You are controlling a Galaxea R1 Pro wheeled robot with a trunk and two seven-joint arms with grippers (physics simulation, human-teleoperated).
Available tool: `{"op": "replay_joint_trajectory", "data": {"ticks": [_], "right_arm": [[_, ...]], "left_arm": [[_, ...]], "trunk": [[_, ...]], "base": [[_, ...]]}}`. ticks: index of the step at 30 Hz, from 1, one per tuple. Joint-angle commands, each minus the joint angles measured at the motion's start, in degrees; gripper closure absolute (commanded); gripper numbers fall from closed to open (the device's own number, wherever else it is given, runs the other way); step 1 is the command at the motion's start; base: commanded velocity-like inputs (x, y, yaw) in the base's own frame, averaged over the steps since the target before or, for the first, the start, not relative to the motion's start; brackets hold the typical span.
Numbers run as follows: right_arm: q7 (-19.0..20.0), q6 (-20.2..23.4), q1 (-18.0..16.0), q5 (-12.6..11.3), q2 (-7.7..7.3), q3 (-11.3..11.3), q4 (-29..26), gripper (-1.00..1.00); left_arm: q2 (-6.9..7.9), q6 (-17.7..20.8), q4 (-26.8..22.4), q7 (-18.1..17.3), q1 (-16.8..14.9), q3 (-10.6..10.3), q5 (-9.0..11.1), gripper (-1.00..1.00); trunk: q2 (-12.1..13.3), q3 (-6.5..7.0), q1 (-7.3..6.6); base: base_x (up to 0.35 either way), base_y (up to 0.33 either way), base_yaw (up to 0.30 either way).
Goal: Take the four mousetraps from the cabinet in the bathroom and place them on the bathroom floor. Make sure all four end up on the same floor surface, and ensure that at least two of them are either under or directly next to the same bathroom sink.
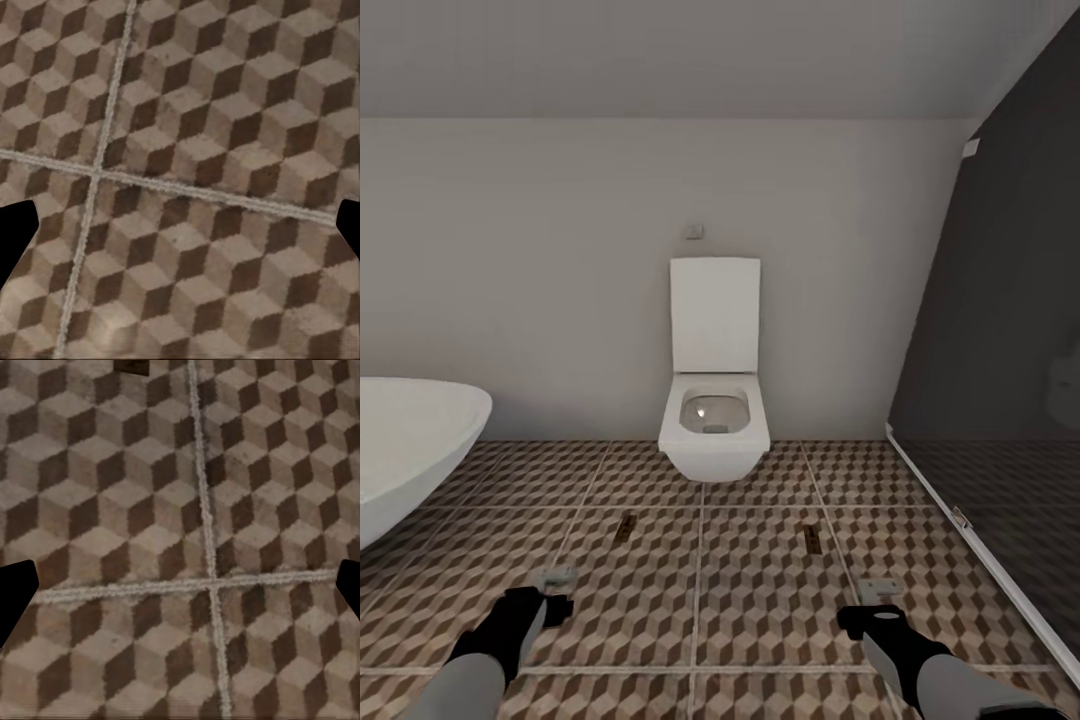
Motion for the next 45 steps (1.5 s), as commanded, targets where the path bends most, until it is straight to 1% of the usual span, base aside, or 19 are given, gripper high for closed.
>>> {"op": "replay_joint_trajectory", "data": {"ticks": [1, 4, 5, 6, 9, 14, 18, 19, 23, 27, 30, 37, 45], "right_arm": [[-0.2, 0.1, 0.0, -0.3, -0.03, 0.5, 0.5, -1.0], [-0.3, -0.7, 0.0, -0.3, -0.17, 0.4, 2.2, -1.0], [-0.3, -0.7, 0.0, -0.3, -0.17, 0.4, 2.2, -1.0], [-0.3, -0.9, 0.0, -0.3, -0.33, 0.4, 2.8, -1.0], [-0.5, -1.4, 0.0, -0.3, -1.18, 0.5, 4.5, -1.0], [-0.5, -1.9, 0.4, -0.4, -2.49, 0.4, 6.7, -1.0], [-0.6, -3.0, 0.4, -0.4, -3.14, 0.4, 7.5, -1.0], [-0.6, -3.0, 0.4, -0.4, -3.14, 0.4, 7.5, -1.0], [-0.6, -5.3, 0.6, -0.4, -3.89, 0.4, 7.8, -1.0], [-0.6, -7.1, 1.5, -0.4, -4.4, 0.4, 7.9, -1.0], [-0.6, -7.9, 2.5, -0.4, -4.83, 0.4, 8.0, -1.0], [-0.6, -8.6, 4.0, -0.5, -5.3, 0.4, 8.0, -1.0], [-0.5, -8.8, 5.3, -0.5, -5.43, 0.4, 8.0, -1.0]], "left_arm": [[0.37, -0.2, 1.2, 0.1, 0.0, 0.2, 0.0, -1.0], [1.7, -2.3, 4.7, 0.1, 0.0, 0.3, 0.0, -1.0], [1.7, -2.3, 4.7, 0.1, 0.0, 0.3, 0.0, -1.0], [2.2, -3.1, 5.8, 0.1, 0.0, 0.4, 0.0, -1.0], [3.92, -5.3, 8.9, 0.2, 0.0, 0.5, 0.1, -1.0], [6.93, -7.5, 14.9, 0.1, 0.0, 0.6, 0.6, -1.0], [9.06, -8.7, 19.9, 0.1, 0.0, 0.6, 2.0, -1.0], [9.06, -8.7, 19.9, 0.1, 0.0, 0.6, 2.0, -1.0], [10.64, -11.2, 22.8, 0.1, 0.0, 0.6, 4.1, -1.0], [11.35, -13.8, 24.1, 0.1, 0.1, 0.6, 5.8, -1.0], [11.52, -14.9, 24.6, 0.1, 0.3, 0.6, 6.5, -1.0], [11.4, -16.0, 25.0, 0.1, 0.5, 0.5, 7.1, -1.0], [11.12, -16.8, 25.2, 0.1, 0.6, 0.5, 7.4, -1.0]], "trunk": [[0.0, 0.18, -0.04], [0.0, 0.84, -0.11], [0.0, 1.06, -0.14], [0.1, 1.29, -0.17], [0.1, 1.95, -0.24], [0.2, 3.06, -0.37], [0.2, 3.94, -0.48], [0.6, 4.12, -0.69], [2.2, 4.84, -1.57], [3.8, 5.56, -2.45], [5.0, 6.1, -3.11], [7.8, 7.35, -4.65], [11.1, 8.79, -6.4]], "base": [[0.0, 0.0, 0.0], [0.0, 0.0, 0.0], [0.0, 0.0, 0.0], [0.0, 0.0, 0.0], [0.0, 0.0, 0.0], [0.0, 0.0, 0.0], [0.0, 0.0, 0.0], [0.0, 0.0, 0.0], [0.0, 0.0, 0.0], [0.0, 0.0, 0.0], [0.0, 0.0, 0.0], [0.0, 0.0, 0.0], [0.0, 0.0, 0.0]]}}
